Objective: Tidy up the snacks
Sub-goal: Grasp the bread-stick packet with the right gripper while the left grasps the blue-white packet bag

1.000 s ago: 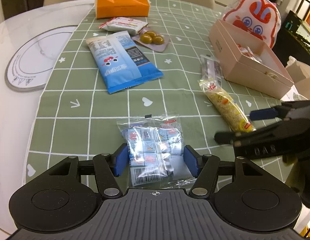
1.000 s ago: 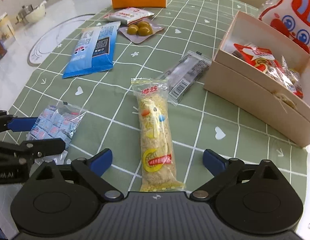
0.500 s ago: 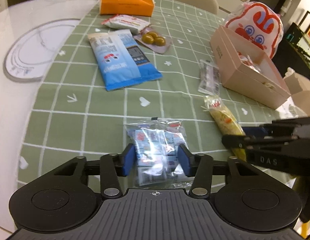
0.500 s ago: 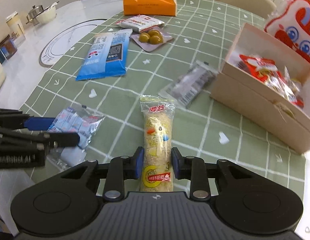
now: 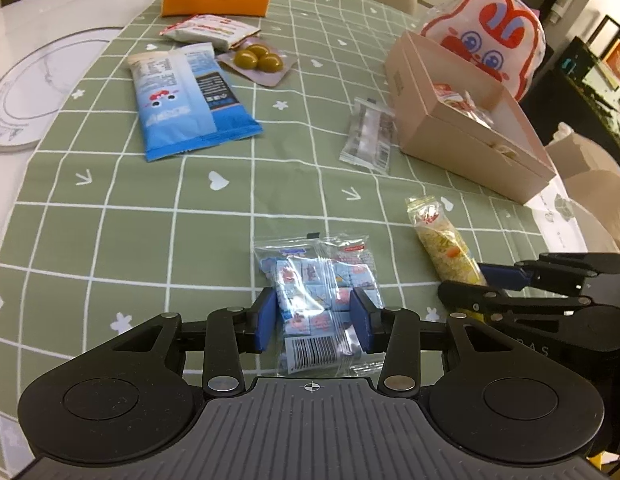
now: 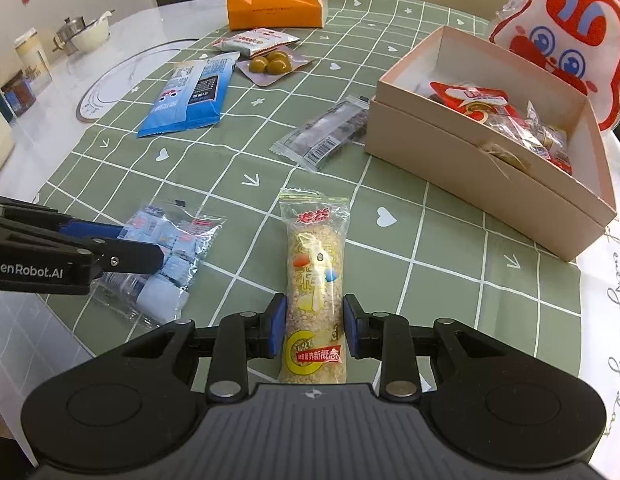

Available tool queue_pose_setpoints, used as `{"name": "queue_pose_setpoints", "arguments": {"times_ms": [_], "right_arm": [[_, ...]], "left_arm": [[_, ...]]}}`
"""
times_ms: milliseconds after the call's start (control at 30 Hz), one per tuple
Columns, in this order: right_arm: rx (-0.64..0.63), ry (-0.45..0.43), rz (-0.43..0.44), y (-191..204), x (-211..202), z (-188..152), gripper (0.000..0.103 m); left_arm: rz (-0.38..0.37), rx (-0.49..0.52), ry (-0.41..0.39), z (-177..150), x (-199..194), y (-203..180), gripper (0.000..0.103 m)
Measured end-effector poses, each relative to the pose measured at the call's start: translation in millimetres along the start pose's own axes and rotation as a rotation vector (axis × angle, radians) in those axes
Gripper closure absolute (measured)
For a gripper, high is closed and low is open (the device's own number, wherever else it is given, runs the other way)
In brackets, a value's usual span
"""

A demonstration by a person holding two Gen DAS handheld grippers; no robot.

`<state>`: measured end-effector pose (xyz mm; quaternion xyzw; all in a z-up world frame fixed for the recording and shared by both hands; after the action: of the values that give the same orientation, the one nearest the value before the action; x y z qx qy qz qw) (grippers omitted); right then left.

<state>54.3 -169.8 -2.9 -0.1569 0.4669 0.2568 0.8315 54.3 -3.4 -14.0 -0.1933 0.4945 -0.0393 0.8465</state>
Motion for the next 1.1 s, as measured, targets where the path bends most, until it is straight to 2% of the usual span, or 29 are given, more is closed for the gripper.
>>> {"name": "queue_pose_setpoints", "arguments": {"times_ms": [133,300,467,533,600,667,700,733,767,800,833,933,1000,1100], "right_arm": [[-0.005,-0.024,0.011,-0.5,-0.6,-2.1,0.068],[-0.016,-0.045,0.022,-2.5,0.7,-1.4,0.06],[-0.013,-0.063,0.026,-4.8,1.9,-0.4,0.057],[-0.01,-0.066,0.024,-6.2,2.0,-0.5,0.057],[-0.005,-0.065,0.02,-8.6,0.7,-2.1,0.056],[0.006,-0.063,0.022,-13.0,-1.6,-5.7,0.056],[0.014,-0.062,0.021,-16.1,-3.3,-8.1,0.056],[0.021,-0.062,0.021,-18.9,-4.5,-10.3,0.056],[0.03,-0.064,0.02,-22.3,-6.1,-12.9,0.056],[0.041,-0.067,0.02,-26.0,-7.5,-15.6,0.056],[0.049,-0.071,0.02,-29.1,-8.7,-17.7,0.056],[0.063,-0.077,0.023,-34.8,-11.5,-22.9,0.056],[0.061,-0.081,0.029,-35.3,-13.1,-25.0,0.056],[0.056,-0.091,0.047,-33.9,-14.2,-25.0,0.056]], "left_arm": [[-0.008,0.015,-0.013,-0.9,-0.6,1.4,0.055],[0.077,0.068,-0.046,-0.1,-18.1,1.3,0.056],[0.062,0.063,-0.051,3.5,-30.3,-9.1,0.056],[0.08,0.107,-0.045,-0.1,-21.0,-22.4,0.056],[0.129,0.176,-0.031,-7.8,-9.3,-37.2,0.056],[0.173,0.266,-0.043,-15.9,-1.3,-51.1,0.051],[0.189,0.302,-0.045,-19.4,1.4,-55.9,0.044],[0.192,0.321,-0.042,-21.8,4.0,-59.6,0.033],[0.181,0.324,-0.035,-23.5,6.2,-61.8,0.026],[0.16,0.318,-0.025,-24.4,8.5,-63.4,0.014],[0.146,0.308,-0.019,-24.7,10.0,-64.2,0.011],[0.133,0.218,-0.049,-19.3,3.4,-59.1,0.018],[0.173,0.163,-0.089,-12.9,-2.0,-49.5,0.02],[0.225,0.121,-0.065,-7.3,3.5,-36.4,0.02]]}}
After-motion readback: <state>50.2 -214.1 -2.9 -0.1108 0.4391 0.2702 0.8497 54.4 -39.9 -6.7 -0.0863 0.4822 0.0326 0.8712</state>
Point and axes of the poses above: each gripper's, at about its wrist camera, not at the fingertips, and x roughly the way its jaws point, y to its left, z to its top, the point moved 5 cm from there along x, roughly the way its jaws point, and after that the axes turned 10 degrees about -x, right-handed, at the moved point
